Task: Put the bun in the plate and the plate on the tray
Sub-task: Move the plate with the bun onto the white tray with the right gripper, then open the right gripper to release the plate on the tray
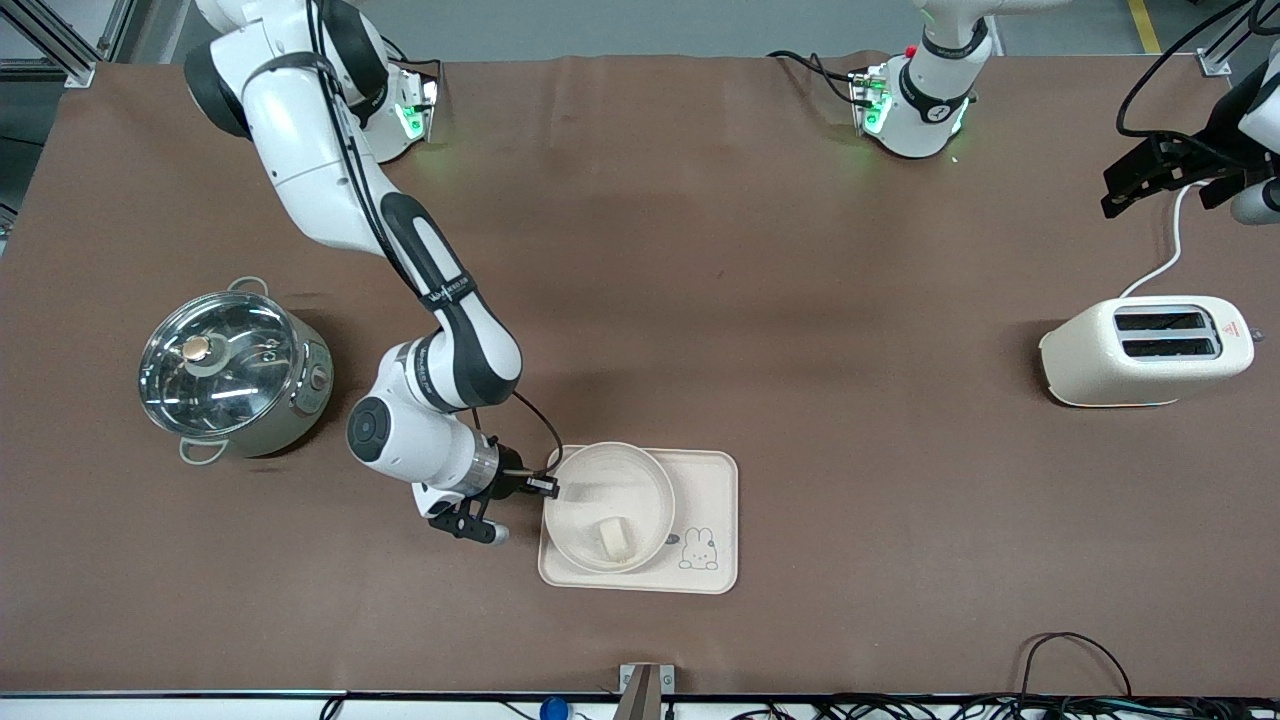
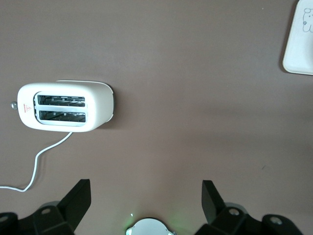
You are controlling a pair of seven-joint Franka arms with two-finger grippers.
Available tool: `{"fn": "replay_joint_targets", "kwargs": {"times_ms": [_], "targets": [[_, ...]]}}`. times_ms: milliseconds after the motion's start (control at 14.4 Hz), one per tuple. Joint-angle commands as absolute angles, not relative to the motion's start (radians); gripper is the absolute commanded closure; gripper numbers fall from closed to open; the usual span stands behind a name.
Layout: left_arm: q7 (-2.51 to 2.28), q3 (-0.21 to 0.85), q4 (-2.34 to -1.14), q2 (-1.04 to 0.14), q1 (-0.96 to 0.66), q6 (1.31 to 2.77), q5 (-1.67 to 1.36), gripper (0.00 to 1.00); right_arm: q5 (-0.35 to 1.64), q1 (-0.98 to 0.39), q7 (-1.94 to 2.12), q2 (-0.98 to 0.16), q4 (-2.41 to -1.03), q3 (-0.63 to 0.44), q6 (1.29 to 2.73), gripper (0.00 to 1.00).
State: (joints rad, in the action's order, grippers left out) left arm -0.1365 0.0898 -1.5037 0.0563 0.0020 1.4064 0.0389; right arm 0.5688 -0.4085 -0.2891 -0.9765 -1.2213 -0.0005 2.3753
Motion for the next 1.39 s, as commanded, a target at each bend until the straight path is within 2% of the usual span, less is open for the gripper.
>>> {"fn": "replay_joint_targets", "kwargs": {"times_ms": [0, 278, 348, 418, 487, 557, 627, 696, 766, 1114, 1323], "targets": [[-0.127, 0.081, -1.513, 0.057, -0.003, 1.431, 0.023, 0.00, 0.558, -0.423, -0.305, -1.051, -1.117, 0.006, 2.372, 1.00], [-0.127, 0.081, -1.511, 0.058, -0.003, 1.450, 0.021, 0.00, 0.557, -0.445, -0.333, -1.072, -1.098, 0.006, 2.375, 1.00], [-0.127, 0.081, -1.509, 0.058, -0.003, 1.450, 0.021, 0.00, 0.558, -0.446, -0.337, -1.077, -1.095, 0.006, 2.375, 0.95], [-0.127, 0.081, -1.509, 0.058, -0.002, 1.459, 0.023, 0.00, 0.558, -0.443, -0.337, -1.077, -1.095, 0.006, 2.375, 0.77], [-0.127, 0.081, -1.509, 0.060, -0.002, 1.459, 0.023, 0.00, 0.558, -0.437, -0.337, -1.077, -1.095, 0.006, 2.375, 0.49], [-0.127, 0.081, -1.509, 0.060, 0.002, 1.459, 0.023, 0.00, 0.558, -0.434, -0.339, -1.074, -1.095, 0.006, 2.373, 0.31], [-0.127, 0.080, -1.509, 0.060, 0.005, 1.460, 0.021, 0.00, 0.558, -0.431, -0.337, -1.072, -1.097, 0.006, 2.369, 0.29], [-0.129, 0.080, -1.508, 0.060, 0.005, 1.462, 0.021, 0.00, 0.557, -0.431, -0.337, -1.068, -1.098, 0.006, 2.364, 0.18], [-0.129, 0.080, -1.505, 0.060, 0.003, 1.463, 0.021, 0.00, 0.555, -0.430, -0.337, -1.060, -1.101, 0.006, 2.361, 0.00], [-0.156, 0.080, -1.502, 0.045, -0.006, 1.491, 0.014, 0.00, 0.515, -0.422, -0.339, -0.976, -1.137, -0.032, 2.335, 0.00], [-0.156, 0.081, -1.503, 0.041, -0.005, 1.529, 0.017, 0.00, 0.485, -0.454, -0.339, -0.853, -1.267, -0.113, 2.315, 0.00]]}}
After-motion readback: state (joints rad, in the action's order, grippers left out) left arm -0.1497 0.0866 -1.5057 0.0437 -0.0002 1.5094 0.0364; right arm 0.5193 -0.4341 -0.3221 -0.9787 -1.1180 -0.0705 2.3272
